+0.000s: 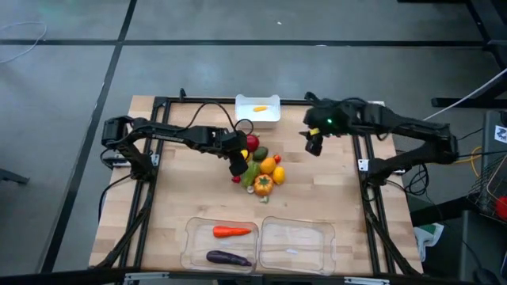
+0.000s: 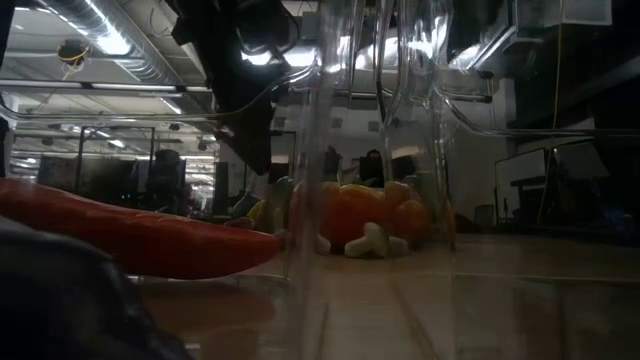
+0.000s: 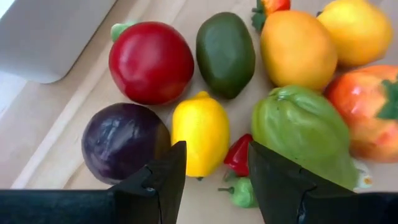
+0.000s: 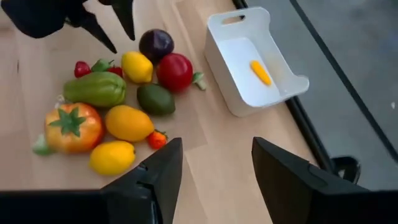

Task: Sort produce into baskets
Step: Put the left yellow lemon into the right transparent bin

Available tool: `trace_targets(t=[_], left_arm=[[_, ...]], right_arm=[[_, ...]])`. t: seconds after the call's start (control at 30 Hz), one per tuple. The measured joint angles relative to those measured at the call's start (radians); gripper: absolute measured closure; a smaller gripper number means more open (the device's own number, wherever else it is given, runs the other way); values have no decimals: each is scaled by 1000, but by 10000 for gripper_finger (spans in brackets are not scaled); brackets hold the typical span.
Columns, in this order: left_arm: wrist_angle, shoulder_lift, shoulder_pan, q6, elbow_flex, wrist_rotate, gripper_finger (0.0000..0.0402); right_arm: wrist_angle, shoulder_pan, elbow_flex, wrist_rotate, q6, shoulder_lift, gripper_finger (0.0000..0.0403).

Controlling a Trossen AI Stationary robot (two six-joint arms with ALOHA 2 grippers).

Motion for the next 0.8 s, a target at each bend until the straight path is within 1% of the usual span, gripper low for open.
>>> trace_targets(t=[0.2,0.33,0.57,0.7,0.8], left_arm=[[1,50,0,-3,0,-3,235],[1,85,2,-2,0,-3,235],[4,95,12,-22,0,-5,235],[3,95,12,21,0,-5,234],[2,95,12,28,0,-5,220]], right_arm=[[118,-1,-203,5,93,-140,210],[169,-1,-287,-4,111,-178,210],[187,-1,-333,-21,110,-180,210],[197,-1,-336,-22,109,-180,210],[199,-1,-336,-22,109,-180,210]])
